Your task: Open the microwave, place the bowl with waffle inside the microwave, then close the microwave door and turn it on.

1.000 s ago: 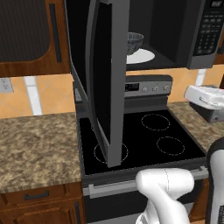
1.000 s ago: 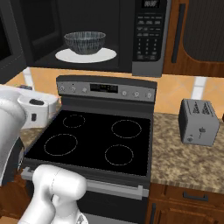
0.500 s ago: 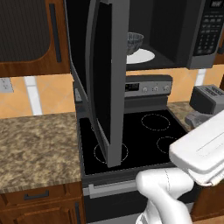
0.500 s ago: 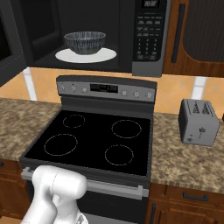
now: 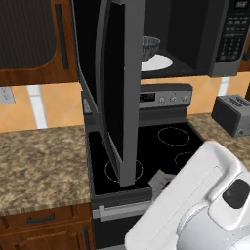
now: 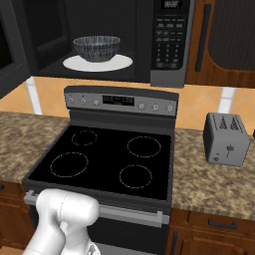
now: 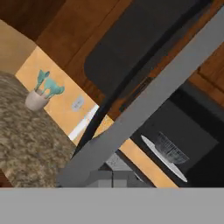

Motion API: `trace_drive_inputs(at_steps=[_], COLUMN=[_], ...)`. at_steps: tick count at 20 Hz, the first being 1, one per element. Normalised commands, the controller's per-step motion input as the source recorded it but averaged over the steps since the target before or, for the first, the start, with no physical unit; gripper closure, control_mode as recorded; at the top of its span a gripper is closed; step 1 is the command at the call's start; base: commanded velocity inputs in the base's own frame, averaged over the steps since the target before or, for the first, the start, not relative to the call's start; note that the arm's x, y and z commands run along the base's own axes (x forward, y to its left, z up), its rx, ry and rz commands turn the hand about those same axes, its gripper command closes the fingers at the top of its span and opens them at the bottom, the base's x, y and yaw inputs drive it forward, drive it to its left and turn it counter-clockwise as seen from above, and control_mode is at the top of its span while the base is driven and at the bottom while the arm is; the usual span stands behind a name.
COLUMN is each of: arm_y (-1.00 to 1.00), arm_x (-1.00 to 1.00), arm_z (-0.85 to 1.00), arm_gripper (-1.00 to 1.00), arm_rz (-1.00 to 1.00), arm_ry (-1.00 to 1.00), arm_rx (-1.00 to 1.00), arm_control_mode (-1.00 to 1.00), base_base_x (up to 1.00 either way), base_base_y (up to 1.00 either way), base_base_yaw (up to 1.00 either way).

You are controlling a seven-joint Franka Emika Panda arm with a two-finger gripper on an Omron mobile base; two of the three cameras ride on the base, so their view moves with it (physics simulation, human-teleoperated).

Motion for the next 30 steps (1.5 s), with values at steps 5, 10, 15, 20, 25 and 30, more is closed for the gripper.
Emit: trace_drive_inputs(at_steps=[5,10,15,20,25,30], arm_y=[1.0,0.8,0.77,0.17,-0.57,-1.0], arm_x=[0.41,1.0,1.0,1.0,0.88,0.62], arm_z=[-0.55,-0.48,-0.22,0.15,0.46,0.43], arm_gripper=[1.0,1.0,1.0,1.0,1.0,1.0], arm_rz=[-0.17,-0.37,-0.35,-0.26,-0.17,-0.08], arm_ry=[-0.14,-0.09,-0.17,-0.22,-0.02,-0.01], arm_rx=[-0.41,-0.35,-0.28,-0.16,-0.03,0.0], arm_control_mode=[-1.0,-1.0,-1.0,-1.0,-1.0,-1.0], base_base_x=[0.0,0.0,0.0,0.0,0.0,0.0], base_base_y=[0.0,0.0,0.0,0.0,0.0,0.0], base_base_yaw=[0.0,0.0,0.0,0.0,0.0,0.0])
